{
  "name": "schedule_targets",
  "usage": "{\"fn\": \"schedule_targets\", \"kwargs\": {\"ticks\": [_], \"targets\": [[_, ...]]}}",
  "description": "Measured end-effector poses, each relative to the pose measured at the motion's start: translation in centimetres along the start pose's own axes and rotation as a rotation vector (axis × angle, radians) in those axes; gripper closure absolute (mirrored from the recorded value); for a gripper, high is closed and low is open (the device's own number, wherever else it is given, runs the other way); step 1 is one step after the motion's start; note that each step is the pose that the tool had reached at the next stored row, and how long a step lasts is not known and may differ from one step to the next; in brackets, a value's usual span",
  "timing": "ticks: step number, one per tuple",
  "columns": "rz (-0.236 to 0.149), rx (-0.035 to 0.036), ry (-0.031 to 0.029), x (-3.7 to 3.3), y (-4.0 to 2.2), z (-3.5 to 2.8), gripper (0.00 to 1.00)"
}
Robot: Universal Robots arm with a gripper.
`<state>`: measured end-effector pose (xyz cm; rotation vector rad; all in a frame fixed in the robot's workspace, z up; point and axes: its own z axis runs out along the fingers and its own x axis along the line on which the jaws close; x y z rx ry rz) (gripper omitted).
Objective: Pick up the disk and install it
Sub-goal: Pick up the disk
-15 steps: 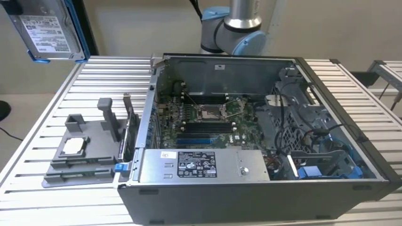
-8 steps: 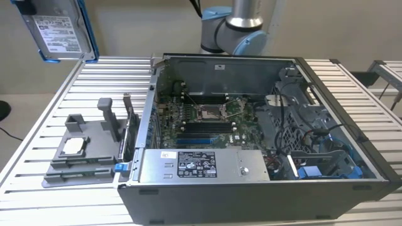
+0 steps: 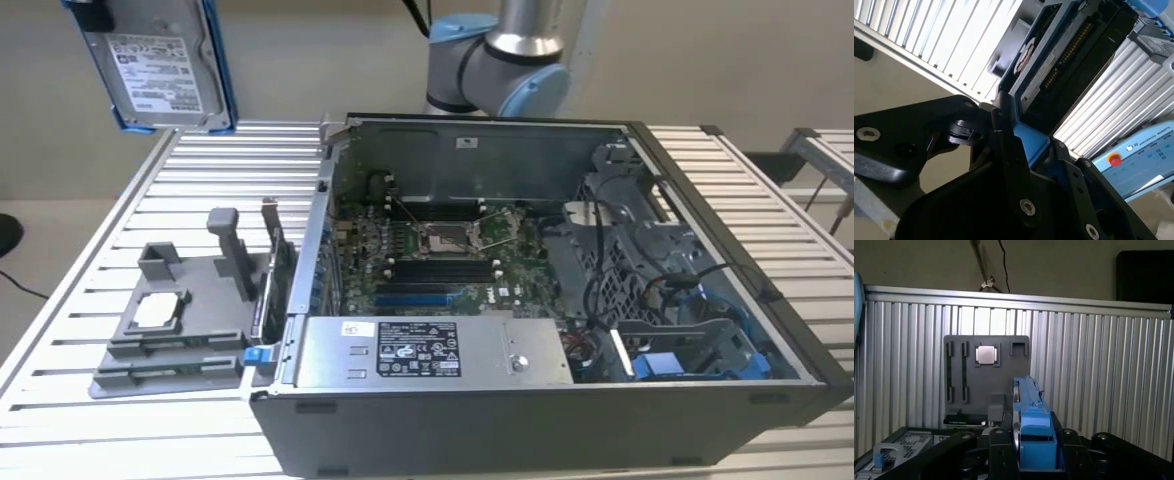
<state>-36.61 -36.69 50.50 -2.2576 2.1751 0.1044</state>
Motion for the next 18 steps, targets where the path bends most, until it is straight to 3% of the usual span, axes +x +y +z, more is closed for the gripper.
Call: {"fn": "schedule_targets", "kwargs": {"ticks": [13,18], "targets": [[0.002,-0.0354,-0.0014,2.15,-3.68,-0.39,1.0],[0.002,-0.0369,-0.0019,2.94,-4.68,-0.48,1.0]]}}
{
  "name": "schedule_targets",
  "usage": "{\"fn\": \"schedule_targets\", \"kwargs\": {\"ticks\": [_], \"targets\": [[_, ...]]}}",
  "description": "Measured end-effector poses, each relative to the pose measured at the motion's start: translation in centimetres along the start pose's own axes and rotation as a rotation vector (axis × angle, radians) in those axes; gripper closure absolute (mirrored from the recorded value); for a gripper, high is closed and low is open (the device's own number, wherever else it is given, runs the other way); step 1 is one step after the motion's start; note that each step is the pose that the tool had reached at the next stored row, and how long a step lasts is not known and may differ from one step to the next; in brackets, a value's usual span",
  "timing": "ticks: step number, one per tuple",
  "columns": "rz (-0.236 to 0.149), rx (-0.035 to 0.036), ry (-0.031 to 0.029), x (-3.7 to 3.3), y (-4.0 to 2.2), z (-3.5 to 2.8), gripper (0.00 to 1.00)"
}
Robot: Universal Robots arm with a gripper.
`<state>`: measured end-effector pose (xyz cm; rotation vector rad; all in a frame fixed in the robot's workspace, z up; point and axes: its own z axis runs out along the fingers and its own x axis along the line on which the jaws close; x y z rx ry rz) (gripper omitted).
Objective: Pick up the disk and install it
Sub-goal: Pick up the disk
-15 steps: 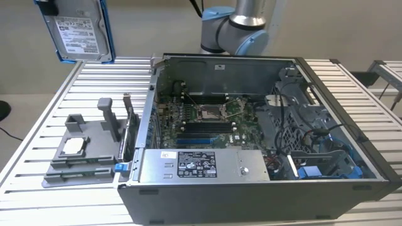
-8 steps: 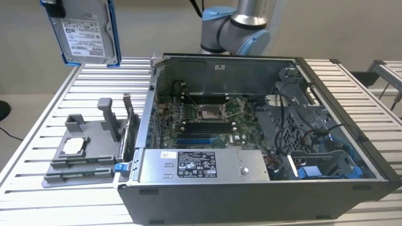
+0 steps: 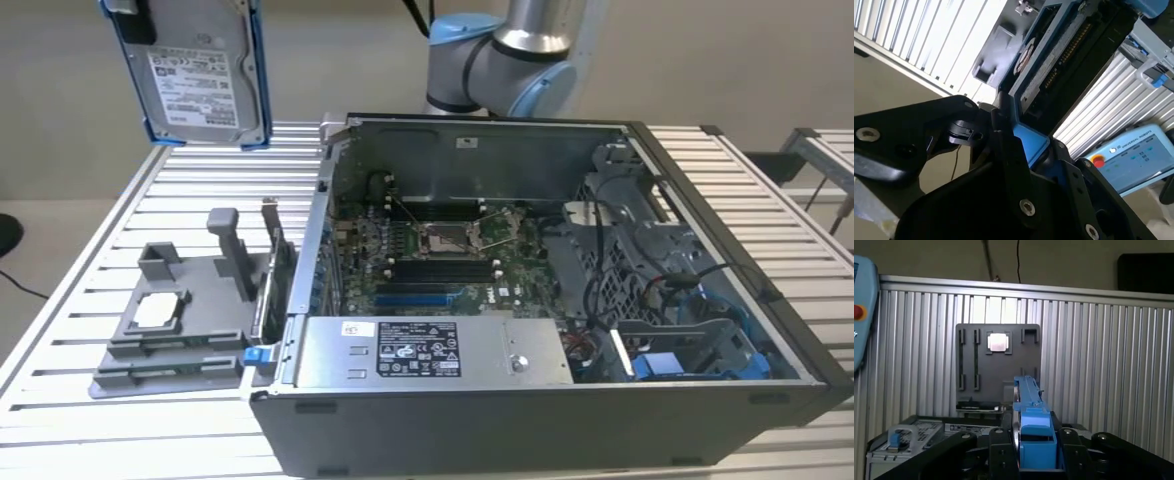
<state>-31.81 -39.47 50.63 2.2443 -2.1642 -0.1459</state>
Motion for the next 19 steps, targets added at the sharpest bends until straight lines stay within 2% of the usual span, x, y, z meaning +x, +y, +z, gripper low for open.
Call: {"fn": "schedule_targets", "kwargs": {"ticks": [2,6,8,14,19], "targets": [[0.0,0.0014,0.0,0.35,-0.23,-0.04,1.0],[-0.001,0.0155,0.0006,1.04,-0.69,-0.11,1.0],[-0.001,0.0188,0.0006,1.27,-1.2,-0.15,1.0],[-0.001,0.0231,0.0008,2.03,-3.25,-0.33,1.0],[-0.001,0.0234,0.0008,2.49,-5.51,-0.51,1.0]]}}
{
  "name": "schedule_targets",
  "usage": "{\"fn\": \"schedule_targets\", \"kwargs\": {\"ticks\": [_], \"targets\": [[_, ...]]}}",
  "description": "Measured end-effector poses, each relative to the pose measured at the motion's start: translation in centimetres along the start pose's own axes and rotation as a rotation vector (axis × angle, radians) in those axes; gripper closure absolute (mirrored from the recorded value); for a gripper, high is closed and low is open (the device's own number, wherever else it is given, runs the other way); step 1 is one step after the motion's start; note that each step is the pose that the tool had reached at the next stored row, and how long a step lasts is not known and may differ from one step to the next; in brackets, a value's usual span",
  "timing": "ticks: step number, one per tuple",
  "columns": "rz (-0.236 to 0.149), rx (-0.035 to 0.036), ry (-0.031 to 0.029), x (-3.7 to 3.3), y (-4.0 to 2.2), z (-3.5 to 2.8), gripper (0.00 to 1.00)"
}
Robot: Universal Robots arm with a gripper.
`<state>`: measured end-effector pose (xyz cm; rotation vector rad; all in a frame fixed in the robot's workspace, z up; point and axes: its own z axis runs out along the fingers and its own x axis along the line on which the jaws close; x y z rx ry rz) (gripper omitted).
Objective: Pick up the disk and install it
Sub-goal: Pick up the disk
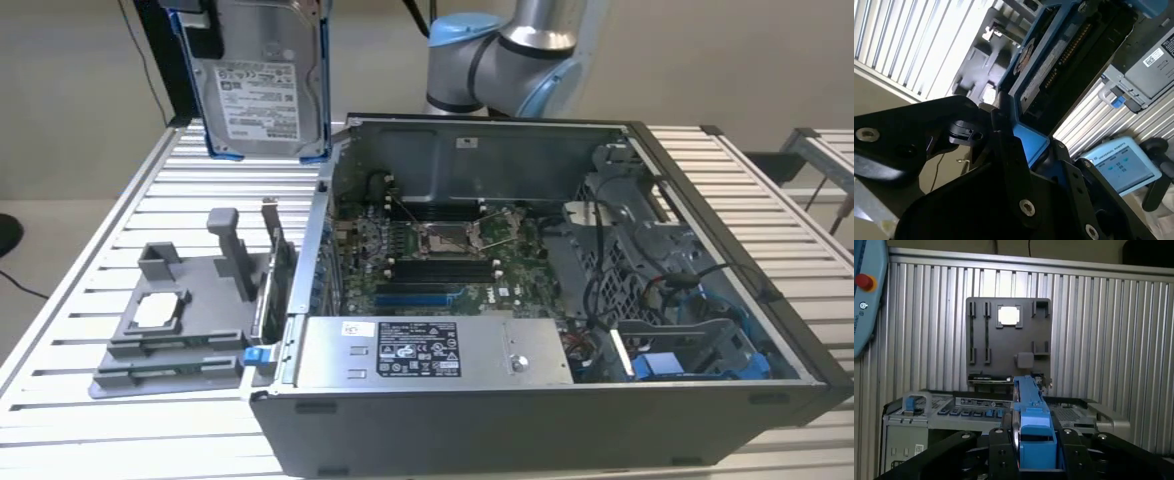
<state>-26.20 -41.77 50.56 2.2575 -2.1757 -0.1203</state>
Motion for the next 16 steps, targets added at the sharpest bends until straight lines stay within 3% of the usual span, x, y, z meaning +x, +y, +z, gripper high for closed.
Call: {"fn": "schedule_targets", "kwargs": {"ticks": [10,16], "targets": [[0.0,-0.0002,0.0001,0.73,-4.51,-0.26,1.0],[0.0,-0.0001,0.0,1.71,-7.17,-0.44,1.0]]}}
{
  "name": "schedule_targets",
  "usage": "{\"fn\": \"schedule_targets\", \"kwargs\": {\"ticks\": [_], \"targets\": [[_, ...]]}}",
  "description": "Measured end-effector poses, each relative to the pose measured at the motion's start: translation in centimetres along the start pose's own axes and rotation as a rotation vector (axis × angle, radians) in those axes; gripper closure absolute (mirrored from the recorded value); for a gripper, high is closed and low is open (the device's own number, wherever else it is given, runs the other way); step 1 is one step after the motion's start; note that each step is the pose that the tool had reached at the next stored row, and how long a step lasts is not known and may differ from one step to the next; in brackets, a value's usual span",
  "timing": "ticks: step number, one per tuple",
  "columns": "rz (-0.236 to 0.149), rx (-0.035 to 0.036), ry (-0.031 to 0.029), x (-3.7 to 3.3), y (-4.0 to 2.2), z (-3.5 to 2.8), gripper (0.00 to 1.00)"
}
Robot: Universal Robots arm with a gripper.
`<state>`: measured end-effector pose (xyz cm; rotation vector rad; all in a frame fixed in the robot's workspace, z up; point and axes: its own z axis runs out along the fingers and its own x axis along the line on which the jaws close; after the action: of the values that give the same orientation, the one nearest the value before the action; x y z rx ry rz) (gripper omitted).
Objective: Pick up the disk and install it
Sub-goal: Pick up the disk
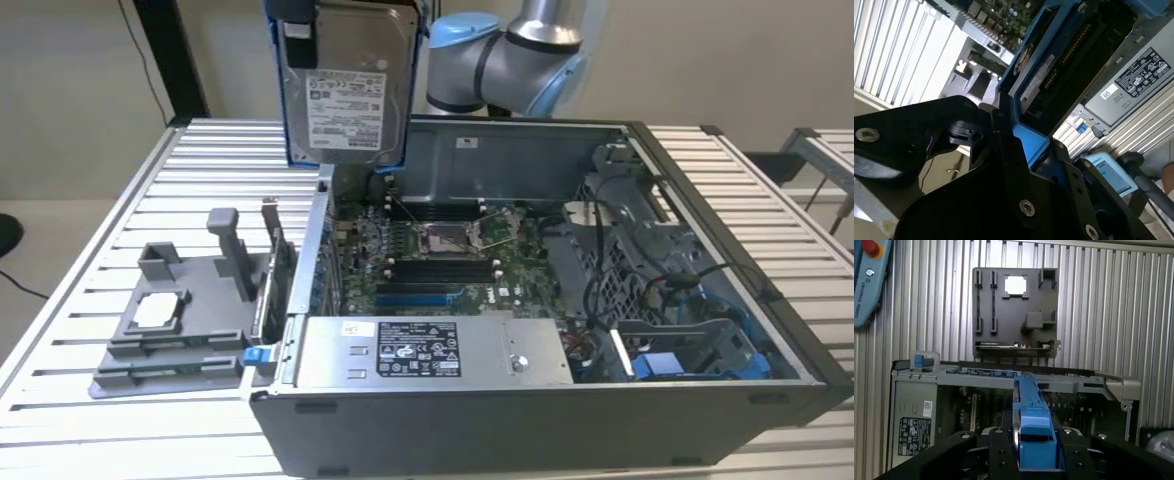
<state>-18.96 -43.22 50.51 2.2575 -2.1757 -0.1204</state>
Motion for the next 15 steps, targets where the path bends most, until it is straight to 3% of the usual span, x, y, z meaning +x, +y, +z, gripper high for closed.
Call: {"fn": "schedule_targets", "kwargs": {"ticks": [15], "targets": [[0.0,0.0,0.0001,3.34,-5.85,-0.49,1.0]]}}
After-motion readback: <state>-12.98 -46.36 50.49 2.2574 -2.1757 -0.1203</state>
